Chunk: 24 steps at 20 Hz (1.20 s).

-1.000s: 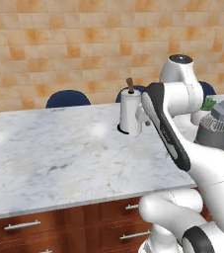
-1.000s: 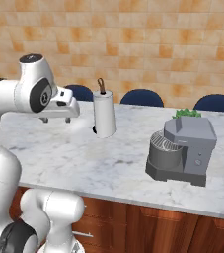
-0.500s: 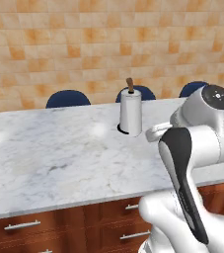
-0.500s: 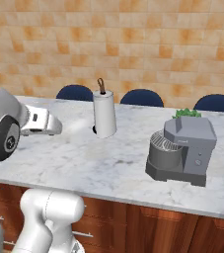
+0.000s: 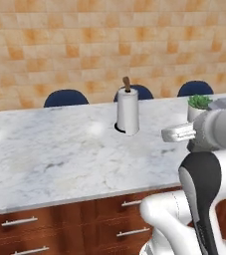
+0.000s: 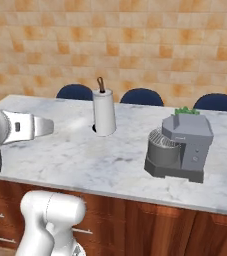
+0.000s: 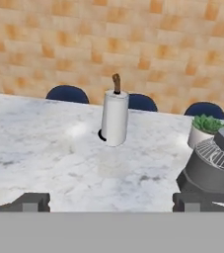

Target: Navigate to the sink.

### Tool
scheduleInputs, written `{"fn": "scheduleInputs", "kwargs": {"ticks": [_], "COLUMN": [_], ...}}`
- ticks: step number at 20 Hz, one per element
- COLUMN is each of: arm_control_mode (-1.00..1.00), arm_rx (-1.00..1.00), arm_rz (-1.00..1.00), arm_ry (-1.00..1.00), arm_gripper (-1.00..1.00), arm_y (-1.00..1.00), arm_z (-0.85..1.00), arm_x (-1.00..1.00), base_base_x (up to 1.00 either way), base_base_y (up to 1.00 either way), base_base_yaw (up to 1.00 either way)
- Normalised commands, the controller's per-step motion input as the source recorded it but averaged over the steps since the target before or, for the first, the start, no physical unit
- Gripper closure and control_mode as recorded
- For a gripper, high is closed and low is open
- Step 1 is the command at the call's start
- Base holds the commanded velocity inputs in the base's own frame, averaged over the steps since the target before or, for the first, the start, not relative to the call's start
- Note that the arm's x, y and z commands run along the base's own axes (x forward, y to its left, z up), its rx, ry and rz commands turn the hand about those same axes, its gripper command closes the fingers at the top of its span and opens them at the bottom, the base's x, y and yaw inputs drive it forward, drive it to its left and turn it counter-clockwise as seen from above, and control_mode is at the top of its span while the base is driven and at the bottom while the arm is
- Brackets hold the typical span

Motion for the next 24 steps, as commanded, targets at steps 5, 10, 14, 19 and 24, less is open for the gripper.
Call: {"fn": "scheduleInputs", "kwargs": {"ticks": [5, 10, 14, 19, 24], "arm_control_mode": [1.0, 1.0, 1.0, 1.0, 1.0], "arm_rx": [0.0, 0.0, 0.0, 0.0, 0.0], "arm_rz": [0.0, 0.0, 0.0, 0.0, 0.0], "arm_ry": [0.0, 0.0, 0.0, 0.0, 0.0], "arm_gripper": [-1.0, -1.0, -1.0, -1.0, -1.0], "arm_y": [0.0, 0.0, 0.0, 0.0, 0.0], "arm_z": [0.0, 0.0, 0.0, 0.0, 0.0], "arm_x": [0.0, 0.0, 0.0, 0.0, 0.0], "base_base_x": [-0.35, 0.02, 0.0, 0.0, 0.0], "base_base_y": [-0.6, -0.24, 0.0, 0.0, 0.0], "base_base_yaw": [-0.37, -0.82, -1.0, -1.0, -0.99]}}
